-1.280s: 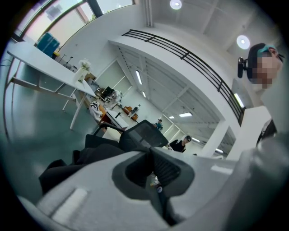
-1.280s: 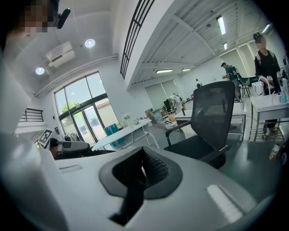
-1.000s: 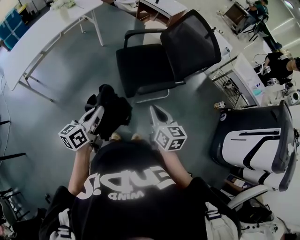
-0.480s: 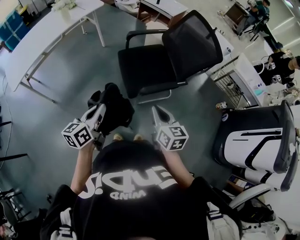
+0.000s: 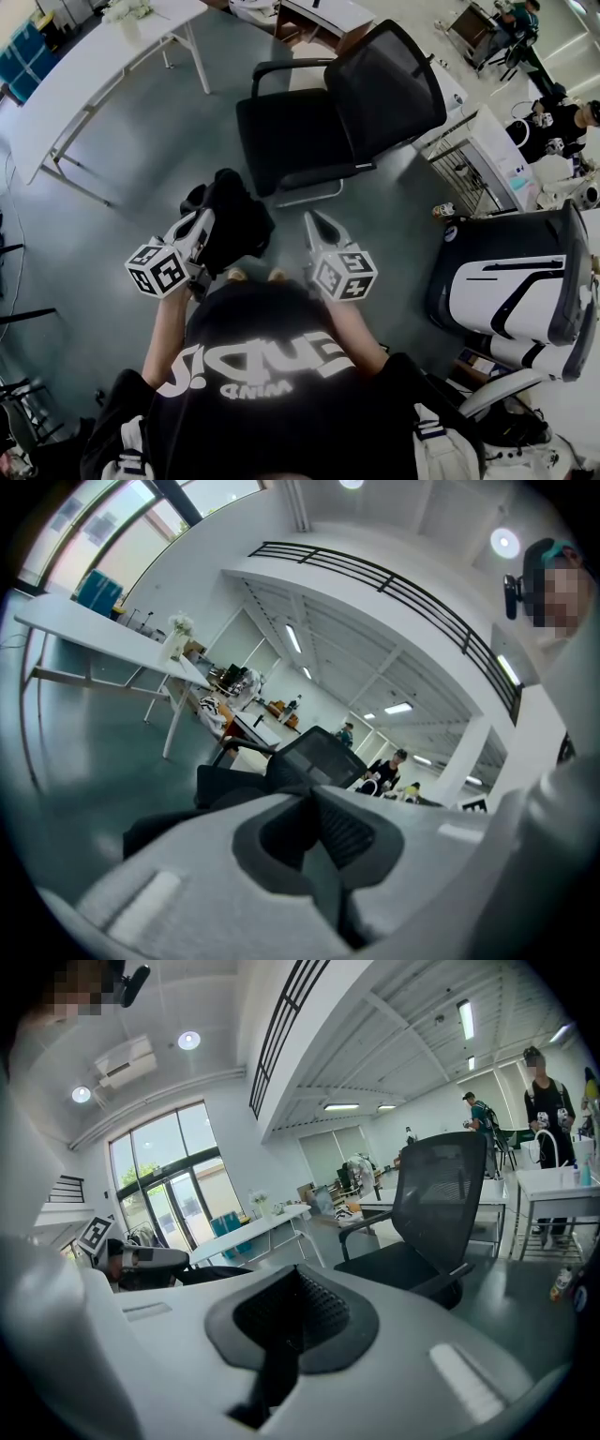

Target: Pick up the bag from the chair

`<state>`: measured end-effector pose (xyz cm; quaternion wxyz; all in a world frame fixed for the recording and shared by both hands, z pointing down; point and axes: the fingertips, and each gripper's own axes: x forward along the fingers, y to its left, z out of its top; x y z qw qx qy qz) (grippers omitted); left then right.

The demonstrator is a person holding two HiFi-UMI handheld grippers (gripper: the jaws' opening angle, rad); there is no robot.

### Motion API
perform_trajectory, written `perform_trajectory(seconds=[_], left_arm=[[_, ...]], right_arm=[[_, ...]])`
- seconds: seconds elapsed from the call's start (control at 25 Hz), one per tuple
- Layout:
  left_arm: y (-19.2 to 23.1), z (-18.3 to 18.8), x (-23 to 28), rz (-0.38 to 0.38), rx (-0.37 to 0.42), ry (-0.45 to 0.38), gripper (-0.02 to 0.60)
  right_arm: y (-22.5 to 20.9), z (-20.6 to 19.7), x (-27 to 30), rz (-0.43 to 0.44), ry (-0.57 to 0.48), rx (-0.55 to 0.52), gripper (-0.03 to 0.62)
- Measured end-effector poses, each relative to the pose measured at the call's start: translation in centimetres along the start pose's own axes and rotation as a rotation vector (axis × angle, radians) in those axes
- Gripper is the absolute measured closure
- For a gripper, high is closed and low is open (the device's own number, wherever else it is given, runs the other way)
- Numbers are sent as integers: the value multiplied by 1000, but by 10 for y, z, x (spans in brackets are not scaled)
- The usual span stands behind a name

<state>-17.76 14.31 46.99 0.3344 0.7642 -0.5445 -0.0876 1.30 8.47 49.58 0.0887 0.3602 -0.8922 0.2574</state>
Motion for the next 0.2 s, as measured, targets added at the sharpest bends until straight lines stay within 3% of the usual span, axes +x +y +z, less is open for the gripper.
perform_trajectory(seconds=[0.2], left_arm=[[1, -1, 1, -8, -2, 10, 580]], right_arm=[[-1, 1, 3, -7, -1, 1, 592]])
